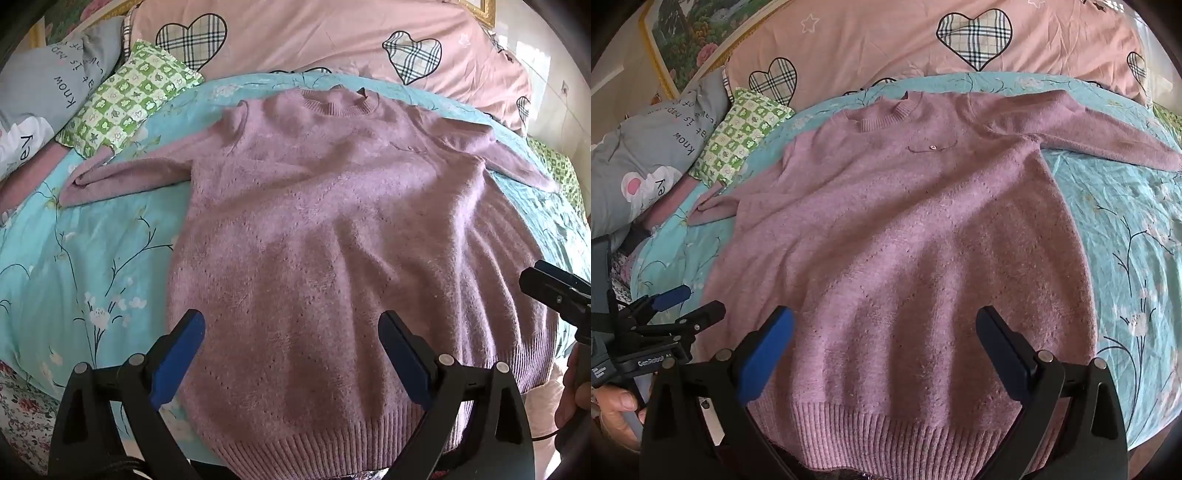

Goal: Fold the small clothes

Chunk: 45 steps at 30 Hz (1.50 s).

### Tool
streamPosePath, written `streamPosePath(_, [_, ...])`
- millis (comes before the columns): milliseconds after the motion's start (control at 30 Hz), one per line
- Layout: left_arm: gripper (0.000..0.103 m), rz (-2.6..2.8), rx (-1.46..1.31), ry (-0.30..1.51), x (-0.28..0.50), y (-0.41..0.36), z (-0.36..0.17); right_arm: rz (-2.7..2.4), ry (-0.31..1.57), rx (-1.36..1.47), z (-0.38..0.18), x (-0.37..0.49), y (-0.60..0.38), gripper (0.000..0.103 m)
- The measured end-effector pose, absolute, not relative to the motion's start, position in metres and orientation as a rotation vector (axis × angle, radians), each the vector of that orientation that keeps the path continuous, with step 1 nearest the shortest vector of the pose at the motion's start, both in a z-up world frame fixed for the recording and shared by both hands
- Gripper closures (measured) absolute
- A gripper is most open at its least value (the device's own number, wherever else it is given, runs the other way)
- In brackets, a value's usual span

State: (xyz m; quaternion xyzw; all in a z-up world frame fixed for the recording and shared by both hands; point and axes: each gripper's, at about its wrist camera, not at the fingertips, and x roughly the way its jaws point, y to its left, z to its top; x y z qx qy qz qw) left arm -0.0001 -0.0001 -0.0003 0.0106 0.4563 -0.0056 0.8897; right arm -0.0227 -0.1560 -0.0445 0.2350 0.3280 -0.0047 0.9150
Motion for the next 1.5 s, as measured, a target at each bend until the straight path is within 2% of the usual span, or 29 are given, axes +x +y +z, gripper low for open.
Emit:
streamPosePath(1067, [0.007,-0.054,-0.047,0.914,0.004,0.001,-0.003,0.020,0.671,0.508,-0.039,-0.021,-0.154,0.004])
streamPosePath(1500, [0.008,-0.022,0.046,0.969,0.021,-0.002,-0.013,0.012,0.673,0.560,-0.046,-0.015,-0.171,0.004])
